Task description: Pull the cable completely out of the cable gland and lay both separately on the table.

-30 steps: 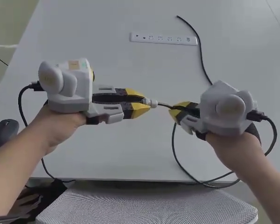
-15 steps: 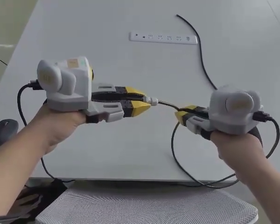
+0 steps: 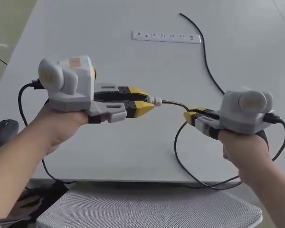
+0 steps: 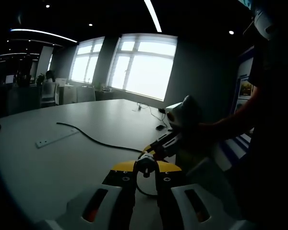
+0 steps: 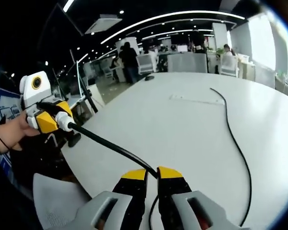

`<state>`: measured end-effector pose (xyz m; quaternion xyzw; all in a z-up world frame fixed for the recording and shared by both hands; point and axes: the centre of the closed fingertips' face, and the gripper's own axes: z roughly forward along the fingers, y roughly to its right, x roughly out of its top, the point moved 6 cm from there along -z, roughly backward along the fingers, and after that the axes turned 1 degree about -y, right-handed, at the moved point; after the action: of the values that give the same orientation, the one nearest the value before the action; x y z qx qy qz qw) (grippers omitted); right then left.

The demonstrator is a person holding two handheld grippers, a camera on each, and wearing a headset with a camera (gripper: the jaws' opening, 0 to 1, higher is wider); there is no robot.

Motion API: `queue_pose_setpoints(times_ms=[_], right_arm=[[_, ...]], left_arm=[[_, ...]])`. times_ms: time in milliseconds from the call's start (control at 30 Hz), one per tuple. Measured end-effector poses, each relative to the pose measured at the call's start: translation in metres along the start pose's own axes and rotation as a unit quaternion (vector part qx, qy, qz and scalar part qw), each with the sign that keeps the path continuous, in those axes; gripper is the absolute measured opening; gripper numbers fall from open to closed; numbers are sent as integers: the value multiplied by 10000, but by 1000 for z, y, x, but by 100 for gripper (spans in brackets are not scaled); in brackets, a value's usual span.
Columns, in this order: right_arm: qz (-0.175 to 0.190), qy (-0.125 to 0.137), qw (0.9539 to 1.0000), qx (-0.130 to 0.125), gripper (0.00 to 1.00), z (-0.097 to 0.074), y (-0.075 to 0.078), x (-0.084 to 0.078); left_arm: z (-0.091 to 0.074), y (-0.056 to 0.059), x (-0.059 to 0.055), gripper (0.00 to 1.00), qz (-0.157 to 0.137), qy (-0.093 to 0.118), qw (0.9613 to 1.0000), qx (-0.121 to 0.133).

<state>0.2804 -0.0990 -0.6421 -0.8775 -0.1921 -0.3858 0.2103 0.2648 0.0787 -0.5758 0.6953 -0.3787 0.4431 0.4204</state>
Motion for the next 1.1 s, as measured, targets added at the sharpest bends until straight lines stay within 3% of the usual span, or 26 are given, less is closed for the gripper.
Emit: queue_pose_setpoints(times_ms=[133,267,333,467,600,667,767,833,867,900,1000,1067,1100], right_arm=[[-145,80,9999,-5,3,-2,-1,1],[65,40,10000,43,0,-3,-2,-3],[-144,64,9998,-91,0,-5,1,-5],[-2,79,10000,-1,0,-7,-1,-6],[15,294,9996,12,2,-14,-1,3],[-138,408,9990,75,2,-19,-5,12],[-652,459,9967,179,6,-22,-12,22],[-1119,452,9921,343,9,-24,-23,30],[-1514,492,9864,404,10,-25,-27,35],[-1689,548,9828,511,12,-26,-33,38],[-2918,413,9537,593,16,-28,-50,43],[-3235,373,9427,729,19,-26,-57,43],[-3304,386,9401,749,20,-26,-60,44]], left_arm=[[0,1,1,15,-15,23,10000,-12],[1,1,-1,15,6,-33,10000,-15],[2,2,0,15,-5,-20,10000,-25],[2,3,0,15,-11,-14,10000,-37],[2,4,1,15,-17,-17,10000,-36],[3,4,1,15,-26,-12,10000,-44],[4,4,2,15,-29,-19,10000,-49],[4,4,3,15,-27,-20,10000,-53],[5,4,3,15,-25,-20,10000,-55],[5,4,3,15,-20,-20,10000,-55],[6,4,3,15,-21,-30,10000,-62],[6,4,3,15,-20,-35,10000,-66],[6,4,3,15,-21,-36,10000,-69]])
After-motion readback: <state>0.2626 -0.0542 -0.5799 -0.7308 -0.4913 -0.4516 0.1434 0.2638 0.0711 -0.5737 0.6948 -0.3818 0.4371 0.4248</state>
